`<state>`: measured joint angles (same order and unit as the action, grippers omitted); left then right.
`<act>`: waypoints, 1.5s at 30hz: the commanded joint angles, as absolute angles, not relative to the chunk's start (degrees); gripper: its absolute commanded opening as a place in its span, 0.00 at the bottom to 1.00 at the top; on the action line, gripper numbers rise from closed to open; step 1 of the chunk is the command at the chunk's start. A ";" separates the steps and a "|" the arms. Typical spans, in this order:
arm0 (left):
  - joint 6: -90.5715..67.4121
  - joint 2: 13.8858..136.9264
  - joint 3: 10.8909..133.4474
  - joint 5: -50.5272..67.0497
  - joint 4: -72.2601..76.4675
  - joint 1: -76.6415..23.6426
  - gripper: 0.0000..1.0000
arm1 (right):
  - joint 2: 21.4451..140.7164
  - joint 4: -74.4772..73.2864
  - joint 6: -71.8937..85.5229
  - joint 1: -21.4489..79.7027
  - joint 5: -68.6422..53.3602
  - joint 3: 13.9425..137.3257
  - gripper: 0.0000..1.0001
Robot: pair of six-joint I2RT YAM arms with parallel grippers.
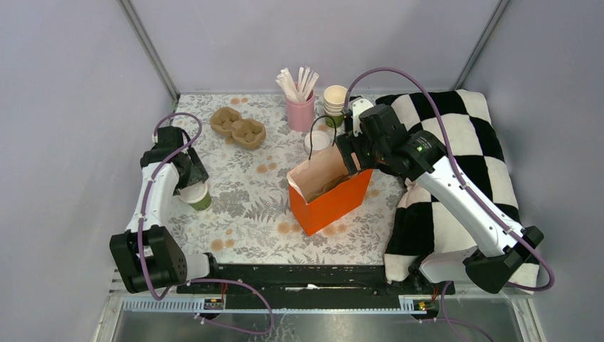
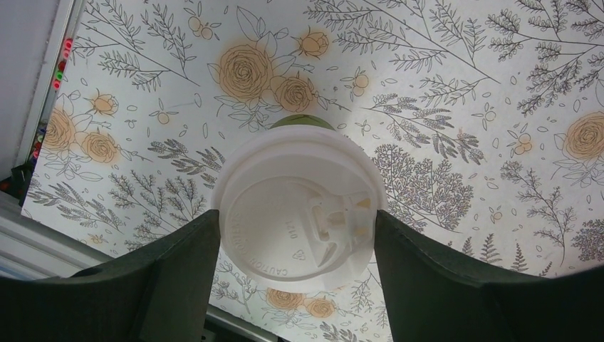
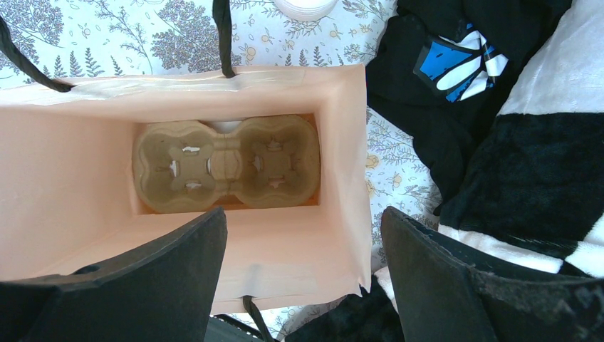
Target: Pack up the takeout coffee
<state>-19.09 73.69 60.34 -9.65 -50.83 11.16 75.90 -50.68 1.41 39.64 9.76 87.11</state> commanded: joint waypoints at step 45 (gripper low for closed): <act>-23.11 69.86 78.86 1.57 -55.73 4.47 0.71 | 77.97 -58.68 4.43 37.83 10.57 101.97 0.90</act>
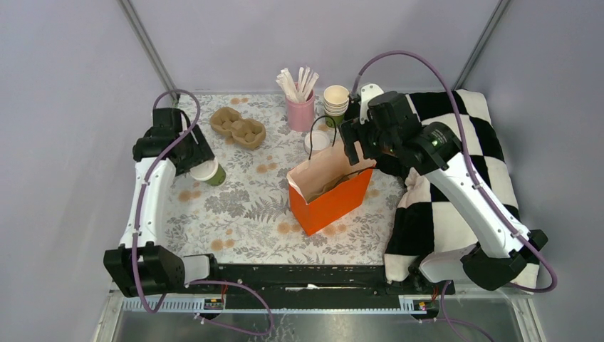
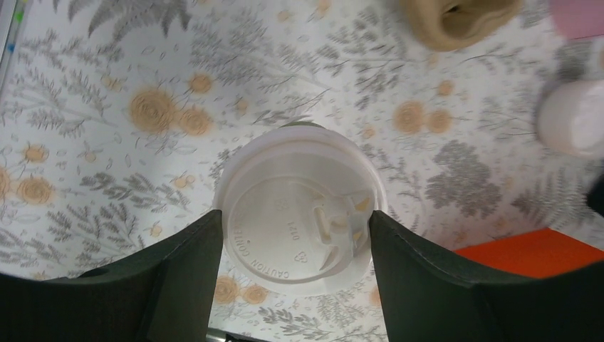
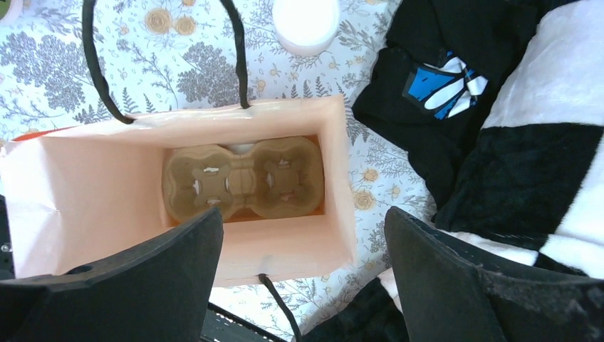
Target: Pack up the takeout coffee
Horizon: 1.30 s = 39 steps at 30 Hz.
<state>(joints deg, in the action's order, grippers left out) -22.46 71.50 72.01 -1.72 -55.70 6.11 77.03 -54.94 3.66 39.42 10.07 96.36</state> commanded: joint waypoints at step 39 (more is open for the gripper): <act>-12.31 61.80 100.13 24.39 -54.80 -19.05 0.66 | 87.05 -56.08 -1.04 28.95 1.10 98.29 0.35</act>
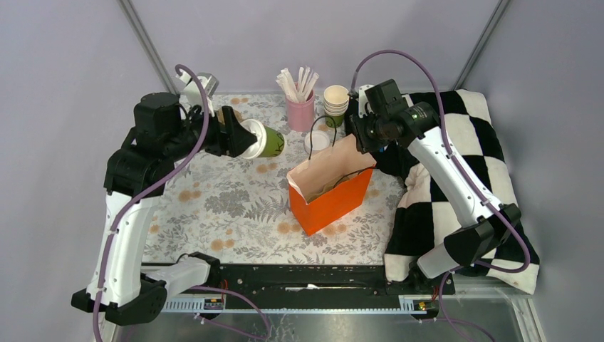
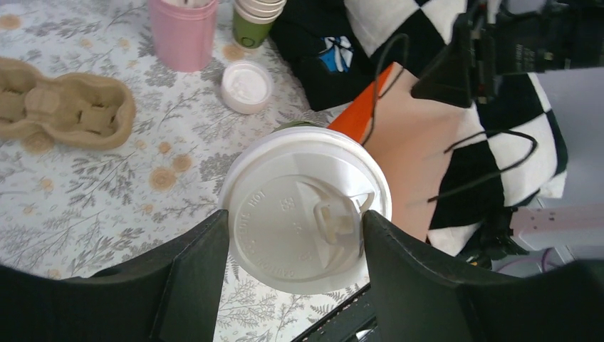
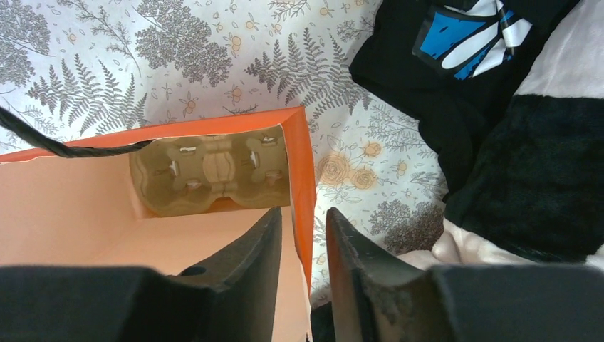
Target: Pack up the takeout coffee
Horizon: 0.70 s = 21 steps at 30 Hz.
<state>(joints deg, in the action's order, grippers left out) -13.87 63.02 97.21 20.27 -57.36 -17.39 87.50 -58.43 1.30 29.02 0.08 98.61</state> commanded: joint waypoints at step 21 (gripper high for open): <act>-19.33 64.26 99.41 32.62 -40.97 -32.62 0.62 | 90.03 -56.58 -0.38 28.98 -1.81 107.56 0.14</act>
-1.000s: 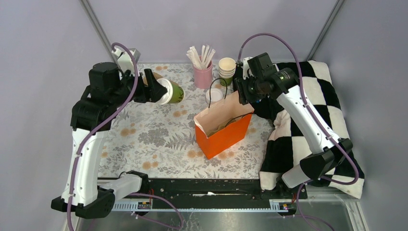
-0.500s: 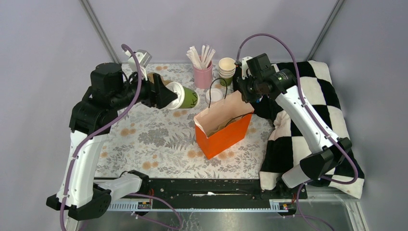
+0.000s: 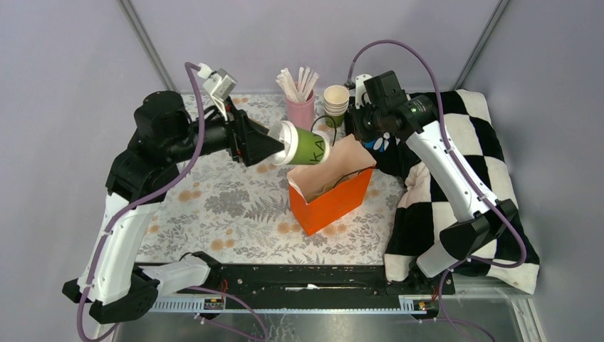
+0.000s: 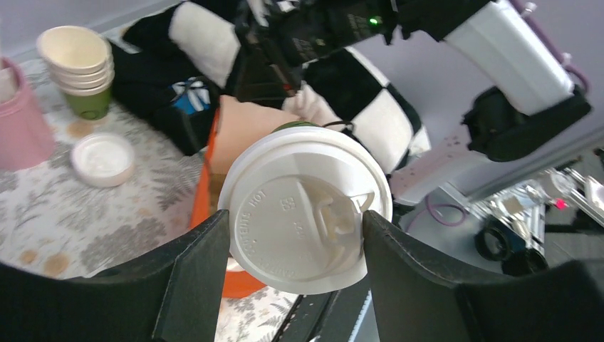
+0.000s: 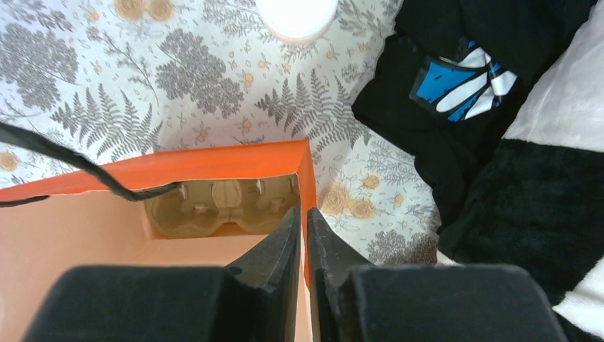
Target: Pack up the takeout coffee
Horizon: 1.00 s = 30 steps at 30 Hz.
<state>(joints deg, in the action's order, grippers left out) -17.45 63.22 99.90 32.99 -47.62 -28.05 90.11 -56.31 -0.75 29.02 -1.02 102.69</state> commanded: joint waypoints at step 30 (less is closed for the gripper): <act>-12.98 74.72 106.79 1.60 -51.46 -55.40 0.56 | 90.52 -56.20 -1.54 29.53 -4.81 103.79 0.03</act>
<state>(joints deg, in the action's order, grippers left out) -14.90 73.82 103.46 11.05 -50.35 -52.49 91.98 -57.93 -2.55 29.12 -3.14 102.00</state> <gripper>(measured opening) 0.671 0.071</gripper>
